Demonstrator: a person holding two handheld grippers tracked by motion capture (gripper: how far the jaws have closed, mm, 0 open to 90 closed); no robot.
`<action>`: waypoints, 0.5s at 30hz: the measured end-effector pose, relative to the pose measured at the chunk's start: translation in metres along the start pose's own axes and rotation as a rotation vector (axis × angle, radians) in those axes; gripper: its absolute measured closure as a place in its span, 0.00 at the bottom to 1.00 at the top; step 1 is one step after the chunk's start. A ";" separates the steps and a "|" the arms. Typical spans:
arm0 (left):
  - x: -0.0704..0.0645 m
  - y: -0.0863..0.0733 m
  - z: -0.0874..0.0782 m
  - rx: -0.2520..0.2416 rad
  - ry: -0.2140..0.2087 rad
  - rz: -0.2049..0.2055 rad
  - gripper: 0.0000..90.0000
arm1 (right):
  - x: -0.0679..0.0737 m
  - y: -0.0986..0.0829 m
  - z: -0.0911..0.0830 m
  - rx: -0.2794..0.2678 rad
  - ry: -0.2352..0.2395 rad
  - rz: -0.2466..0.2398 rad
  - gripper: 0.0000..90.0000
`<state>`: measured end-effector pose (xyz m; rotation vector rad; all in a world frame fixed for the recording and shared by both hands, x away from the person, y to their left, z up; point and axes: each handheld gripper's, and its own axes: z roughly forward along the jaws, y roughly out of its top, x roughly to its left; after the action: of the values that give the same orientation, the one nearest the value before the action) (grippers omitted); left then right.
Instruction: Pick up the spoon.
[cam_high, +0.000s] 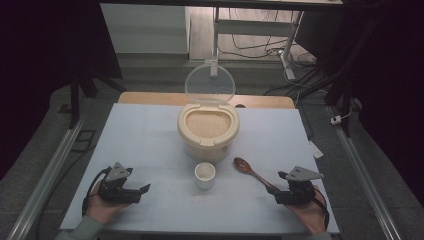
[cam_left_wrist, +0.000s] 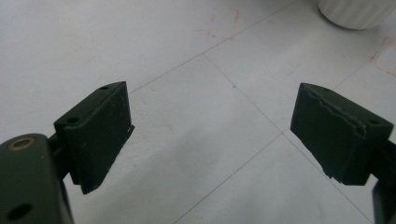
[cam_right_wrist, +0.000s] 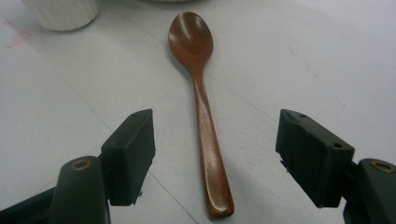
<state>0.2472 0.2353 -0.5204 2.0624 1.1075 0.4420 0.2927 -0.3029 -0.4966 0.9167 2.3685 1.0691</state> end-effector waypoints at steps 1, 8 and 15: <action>0.000 0.000 0.000 0.000 0.000 0.000 0.14 | 0.000 0.001 0.000 0.007 0.002 -0.002 0.31; 0.000 0.001 0.001 0.007 0.007 0.002 0.13 | 0.002 0.016 -0.005 0.047 -0.003 -0.008 0.32; 0.000 0.003 0.002 0.015 0.006 -0.005 0.13 | -0.003 0.036 -0.004 0.098 0.021 0.018 0.35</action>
<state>0.2502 0.2333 -0.5194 2.0721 1.1223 0.4388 0.3070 -0.2889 -0.4658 0.9674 2.4526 0.9813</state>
